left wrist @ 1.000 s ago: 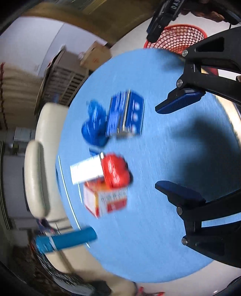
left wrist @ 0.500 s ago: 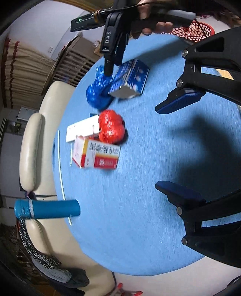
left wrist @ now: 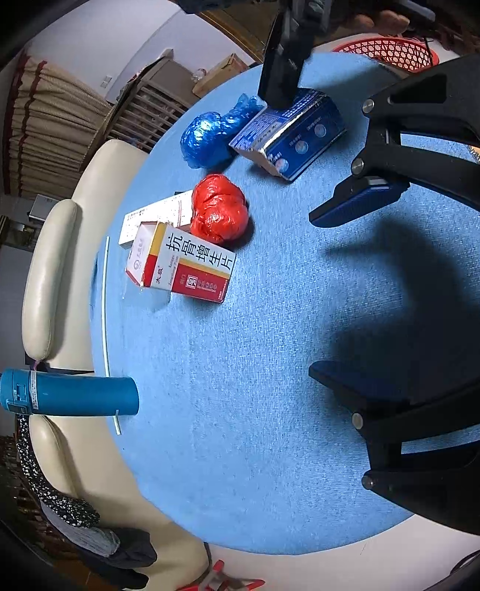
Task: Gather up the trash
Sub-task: 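Return to the table and grasp the blue blister pack box with the right tool, then grasp the red plastic bag with the left tool while the right tool holds the blue box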
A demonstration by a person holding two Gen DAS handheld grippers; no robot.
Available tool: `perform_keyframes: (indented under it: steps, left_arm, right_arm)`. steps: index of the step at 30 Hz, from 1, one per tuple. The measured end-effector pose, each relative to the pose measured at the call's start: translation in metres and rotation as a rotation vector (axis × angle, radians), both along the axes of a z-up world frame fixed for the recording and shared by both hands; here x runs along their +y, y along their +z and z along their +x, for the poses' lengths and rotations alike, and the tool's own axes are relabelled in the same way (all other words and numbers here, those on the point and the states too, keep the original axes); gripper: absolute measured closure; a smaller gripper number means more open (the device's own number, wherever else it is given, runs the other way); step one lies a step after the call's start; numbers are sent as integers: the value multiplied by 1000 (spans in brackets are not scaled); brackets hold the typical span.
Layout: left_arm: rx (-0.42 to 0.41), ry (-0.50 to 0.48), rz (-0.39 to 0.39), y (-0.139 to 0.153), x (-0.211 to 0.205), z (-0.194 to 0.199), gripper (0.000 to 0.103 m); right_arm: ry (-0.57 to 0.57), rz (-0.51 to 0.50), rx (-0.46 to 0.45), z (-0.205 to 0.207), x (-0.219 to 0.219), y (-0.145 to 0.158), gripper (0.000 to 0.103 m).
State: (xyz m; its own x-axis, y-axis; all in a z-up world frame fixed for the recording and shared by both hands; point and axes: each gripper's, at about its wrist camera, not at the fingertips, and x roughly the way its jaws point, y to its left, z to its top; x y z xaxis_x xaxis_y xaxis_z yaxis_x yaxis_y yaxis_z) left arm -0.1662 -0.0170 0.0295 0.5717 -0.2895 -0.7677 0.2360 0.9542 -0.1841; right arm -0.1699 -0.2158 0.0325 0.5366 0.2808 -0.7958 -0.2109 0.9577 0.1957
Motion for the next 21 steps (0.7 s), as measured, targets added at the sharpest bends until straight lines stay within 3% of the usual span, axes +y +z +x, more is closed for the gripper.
perform_keyframes:
  steps: [4, 8, 11, 13, 14, 17, 21]
  left_arm:
    - [-12, 5, 10, 4, 2, -1, 28]
    - [-18, -9, 20, 6, -3, 4, 28]
    - [-14, -47, 31, 7, -17, 13, 28]
    - [-18, -64, 29, 9, -24, 17, 28]
    - [-21, -70, 30, 11, -28, 21, 28]
    - [-32, -70, 36, 15, -31, 24, 28]
    - [-35, -49, 65, 14, -25, 23, 28]
  right_arm:
    - [58, -125, 6, 7, 24, -13, 28]
    - [68, -172, -12, 1, 27, -15, 31]
    - [38, -136, -13, -2, 15, -13, 56]
    - [17, -100, -7, -2, 4, -12, 61]
    - [9, -85, -4, -2, 1, -12, 59]
    - [-2, -45, -8, 0, -2, -12, 24]
    - [16, 2, -36, 2, 1, -8, 22]
